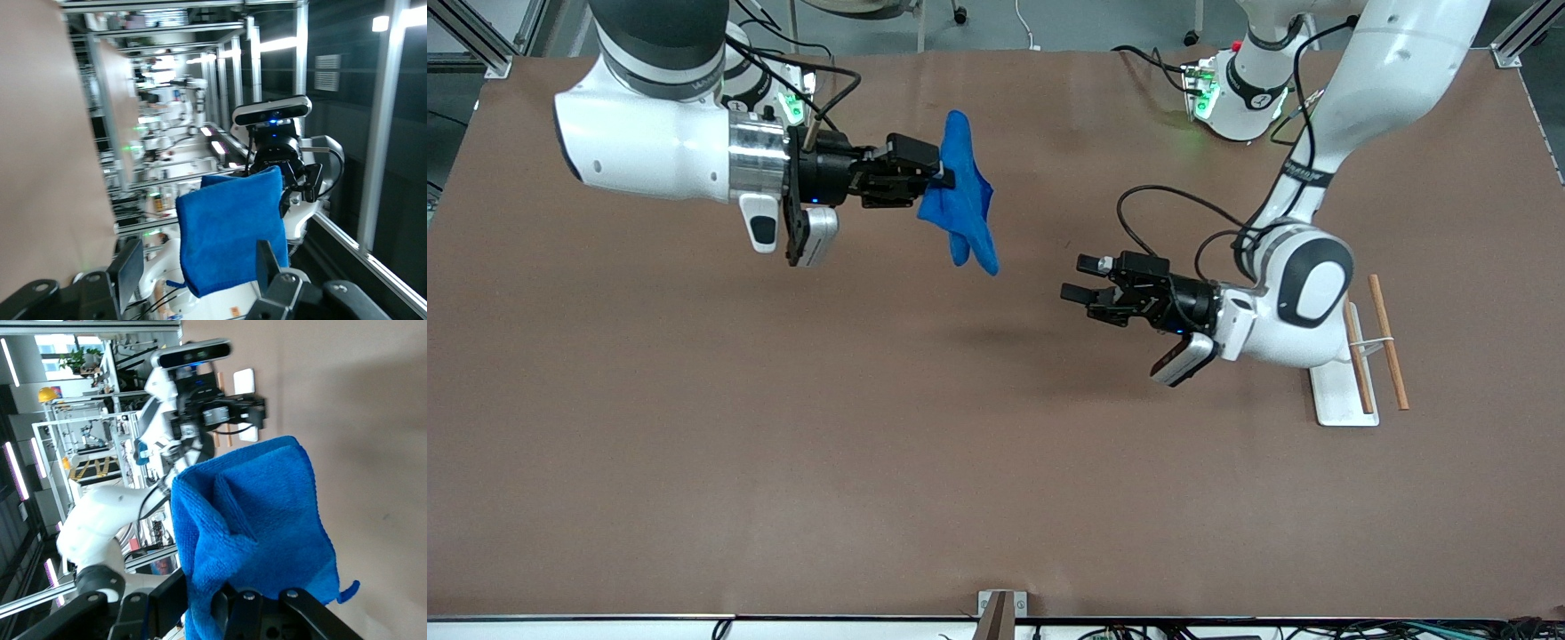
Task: Right arm passes towel to left arm to hang
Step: 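Grasp the hanging towel with the left gripper near the right gripper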
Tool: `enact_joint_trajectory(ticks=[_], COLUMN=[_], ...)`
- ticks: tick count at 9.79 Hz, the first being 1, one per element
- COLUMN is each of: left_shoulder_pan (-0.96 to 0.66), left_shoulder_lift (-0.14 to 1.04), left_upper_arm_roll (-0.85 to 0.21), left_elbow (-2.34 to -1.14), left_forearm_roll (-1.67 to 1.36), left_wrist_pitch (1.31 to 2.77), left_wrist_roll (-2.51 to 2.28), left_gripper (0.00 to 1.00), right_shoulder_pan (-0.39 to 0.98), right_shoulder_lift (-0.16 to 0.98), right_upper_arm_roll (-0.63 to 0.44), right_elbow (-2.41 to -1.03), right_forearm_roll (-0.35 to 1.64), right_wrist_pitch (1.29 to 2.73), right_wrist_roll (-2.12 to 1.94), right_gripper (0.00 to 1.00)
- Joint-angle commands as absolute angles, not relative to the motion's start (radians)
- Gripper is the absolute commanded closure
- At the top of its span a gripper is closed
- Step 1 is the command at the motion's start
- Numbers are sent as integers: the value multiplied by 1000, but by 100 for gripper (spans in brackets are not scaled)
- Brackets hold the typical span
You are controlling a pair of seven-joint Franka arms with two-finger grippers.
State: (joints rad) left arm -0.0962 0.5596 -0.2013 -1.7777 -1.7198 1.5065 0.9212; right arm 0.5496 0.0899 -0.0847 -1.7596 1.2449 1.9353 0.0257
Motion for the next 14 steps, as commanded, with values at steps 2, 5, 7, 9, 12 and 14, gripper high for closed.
enact_joint_trajectory(ticks=[2,5,7,9,12,14], left_shoulder_pan=[-100,-92,-98,-98,-87,-81], left_shoulder_lift=[624,635,641,653,650,646], left_upper_arm_roll=[-268,-310,-314,-316,-316,-319], left_elbow=[-1775,-1781,-1779,-1776,-1776,-1776], left_forearm_roll=[-1816,-1832,-1850,-1855,-1855,-1853], left_wrist_pitch=[1486,1473,1473,1473,1470,1470], left_wrist_roll=[1018,1078,1107,1121,1143,1141], left_gripper=[24,24,24,33,75,91], right_shoulder_pan=[572,586,592,592,592,592], right_shoulder_lift=[136,173,178,178,179,201], right_upper_arm_roll=[-95,-95,-97,-95,-97,-97], right_elbow=[-1741,-1741,-1741,-1740,-1733,-1735], right_forearm_roll=[1393,1454,1500,1503,1522,1523], right_wrist_pitch=[1936,1937,1937,1942,1945,1947], right_wrist_roll=[-29,-64,-67,-67,-72,-89], right_gripper=[100,100,100,100,100,100])
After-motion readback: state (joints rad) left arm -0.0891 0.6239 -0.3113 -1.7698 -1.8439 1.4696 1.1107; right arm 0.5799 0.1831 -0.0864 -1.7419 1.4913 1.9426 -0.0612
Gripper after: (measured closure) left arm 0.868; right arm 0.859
